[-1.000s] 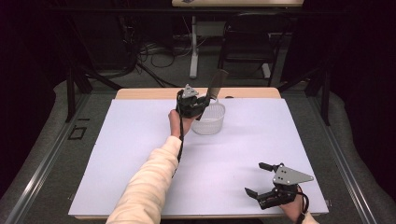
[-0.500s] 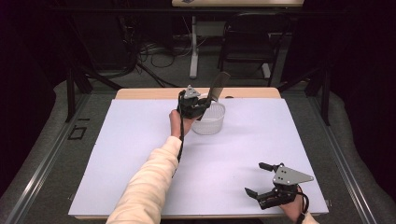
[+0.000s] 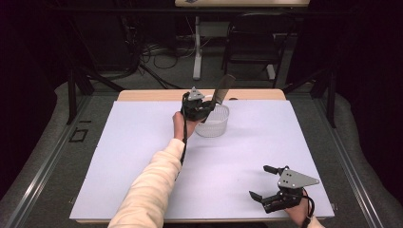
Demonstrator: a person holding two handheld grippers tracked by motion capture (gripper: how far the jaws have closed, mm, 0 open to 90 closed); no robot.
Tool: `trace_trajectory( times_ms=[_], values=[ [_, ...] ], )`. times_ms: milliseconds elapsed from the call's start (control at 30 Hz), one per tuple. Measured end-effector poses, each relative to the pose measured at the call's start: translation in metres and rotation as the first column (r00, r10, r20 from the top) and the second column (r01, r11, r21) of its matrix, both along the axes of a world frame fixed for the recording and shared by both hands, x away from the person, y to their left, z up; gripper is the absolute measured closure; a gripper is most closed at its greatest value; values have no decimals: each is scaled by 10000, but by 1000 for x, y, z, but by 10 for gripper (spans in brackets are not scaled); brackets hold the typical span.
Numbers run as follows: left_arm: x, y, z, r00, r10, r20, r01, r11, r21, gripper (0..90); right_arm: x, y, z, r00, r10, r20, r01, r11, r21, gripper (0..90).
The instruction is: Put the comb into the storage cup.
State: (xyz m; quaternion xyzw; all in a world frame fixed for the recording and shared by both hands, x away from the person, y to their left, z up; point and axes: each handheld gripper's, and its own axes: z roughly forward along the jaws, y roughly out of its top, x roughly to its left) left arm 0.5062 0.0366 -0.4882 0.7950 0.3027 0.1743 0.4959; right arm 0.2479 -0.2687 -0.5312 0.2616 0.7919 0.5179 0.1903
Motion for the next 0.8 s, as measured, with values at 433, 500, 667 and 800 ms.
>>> trace_trajectory(
  times_ms=[433,500,667,800],
  values=[
    [1,-2,-1,10000,-90,-28,90,9999,130,719,0,-1,0,10000,-18,12,18,10000,4,9],
    [1,-3,-1,9999,-105,-38,106,9998,181,719,0,-1,0,10000,-12,7,12,10000,5,8],
    [1,-3,-1,9998,-199,28,198,9996,204,718,0,0,0,10000,-21,22,21,10000,19,8],
    [1,-4,-2,9997,-224,-23,224,9994,273,717,0,-1,0,10000,-33,12,33,10000,27,9]
  ],
)
